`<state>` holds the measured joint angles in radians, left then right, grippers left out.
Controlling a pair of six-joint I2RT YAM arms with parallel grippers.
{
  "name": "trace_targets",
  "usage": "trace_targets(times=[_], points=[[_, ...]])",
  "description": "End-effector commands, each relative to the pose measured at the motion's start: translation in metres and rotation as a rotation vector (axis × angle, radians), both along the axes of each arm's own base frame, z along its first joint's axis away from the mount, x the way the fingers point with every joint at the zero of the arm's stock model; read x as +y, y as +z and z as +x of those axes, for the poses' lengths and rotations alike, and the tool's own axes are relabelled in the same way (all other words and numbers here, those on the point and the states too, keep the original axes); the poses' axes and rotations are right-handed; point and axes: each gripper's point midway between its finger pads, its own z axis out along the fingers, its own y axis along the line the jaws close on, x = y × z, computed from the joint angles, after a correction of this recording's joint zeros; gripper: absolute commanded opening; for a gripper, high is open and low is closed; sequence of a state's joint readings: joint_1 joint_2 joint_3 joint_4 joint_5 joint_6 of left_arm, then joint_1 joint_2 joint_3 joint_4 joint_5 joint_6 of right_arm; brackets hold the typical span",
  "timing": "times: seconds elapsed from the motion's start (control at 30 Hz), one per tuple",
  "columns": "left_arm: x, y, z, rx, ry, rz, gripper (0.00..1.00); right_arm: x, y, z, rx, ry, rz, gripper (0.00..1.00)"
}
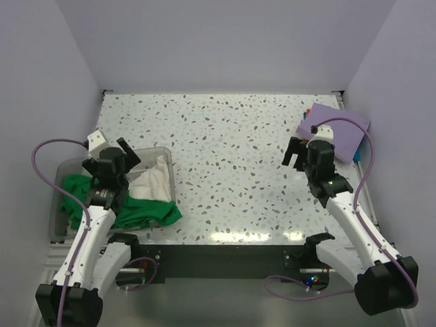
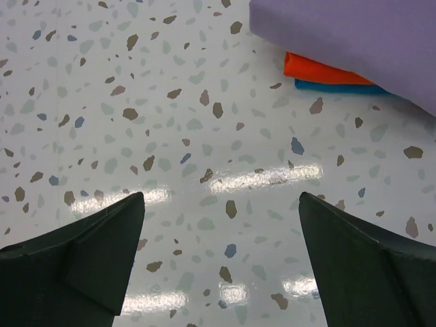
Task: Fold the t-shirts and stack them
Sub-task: Grab the tshirt from the pile
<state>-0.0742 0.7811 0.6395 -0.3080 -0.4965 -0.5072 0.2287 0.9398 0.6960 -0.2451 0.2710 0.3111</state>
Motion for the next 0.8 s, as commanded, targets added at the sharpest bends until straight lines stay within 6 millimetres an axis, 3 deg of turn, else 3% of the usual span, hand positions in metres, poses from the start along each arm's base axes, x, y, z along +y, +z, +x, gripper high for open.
trace_targets(times=[0.0,0.17,0.5,0.77], points=[[0.016,-0.004,-0.015,0.015,0.123,-0.001,1.00,-0.002,0.016,0.007,-0.071,-0.010,0.001,0.99],[0.027,-0.009,-0.026,0.045,0.223,-0.016,1.00,-0.002,0.014,0.005,-0.065,-0.004,-0.009,0.99],[0.039,-0.078,-0.068,0.383,0.500,-0.053,1.00,0.005,0.012,0.008,-0.069,-0.005,0.056,0.99],[0.032,-0.099,-0.068,0.378,0.505,-0.125,1.00,0.004,0.007,0.002,-0.061,-0.008,0.057,0.99]])
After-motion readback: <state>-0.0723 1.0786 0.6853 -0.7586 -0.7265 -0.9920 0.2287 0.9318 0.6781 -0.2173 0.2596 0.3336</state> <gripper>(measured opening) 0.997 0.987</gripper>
